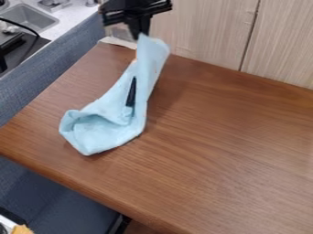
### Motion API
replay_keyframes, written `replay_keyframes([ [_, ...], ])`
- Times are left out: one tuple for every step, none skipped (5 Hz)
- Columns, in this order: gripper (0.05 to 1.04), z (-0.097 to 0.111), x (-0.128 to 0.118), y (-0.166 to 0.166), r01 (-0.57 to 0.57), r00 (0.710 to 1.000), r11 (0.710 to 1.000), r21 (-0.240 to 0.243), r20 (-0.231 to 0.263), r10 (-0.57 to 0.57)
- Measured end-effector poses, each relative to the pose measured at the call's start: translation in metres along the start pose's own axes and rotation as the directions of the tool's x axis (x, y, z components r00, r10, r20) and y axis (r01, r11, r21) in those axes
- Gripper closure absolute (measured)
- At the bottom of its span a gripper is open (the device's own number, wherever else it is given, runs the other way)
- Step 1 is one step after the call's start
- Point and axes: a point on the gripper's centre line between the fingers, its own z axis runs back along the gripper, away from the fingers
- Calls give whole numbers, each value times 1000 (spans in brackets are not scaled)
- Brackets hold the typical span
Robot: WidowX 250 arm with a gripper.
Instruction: Fold the cloth from top to bottom left
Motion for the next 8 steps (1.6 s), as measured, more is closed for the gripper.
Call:
replay_keyframes([
  [1028, 7, -22, 21, 17, 1000, 1000, 22, 3, -17],
  [1028, 8, -37, 53, -21, 1000, 998, 67, -9, 22],
  [1028, 2, -45, 74, -45, 999, 994, 103, -20, 47],
  [1028, -10, -54, 99, -40, 998, 986, 160, -49, 49],
  [1028, -23, -66, 115, -10, 992, 973, 230, -122, 39],
  [1028, -36, -78, 120, -22, 983, 973, 229, -173, 63],
  [1028, -51, -91, 120, -29, 979, 979, 203, -194, 69],
  [1028, -62, -95, 122, -12, 978, 978, 209, -202, 55],
])
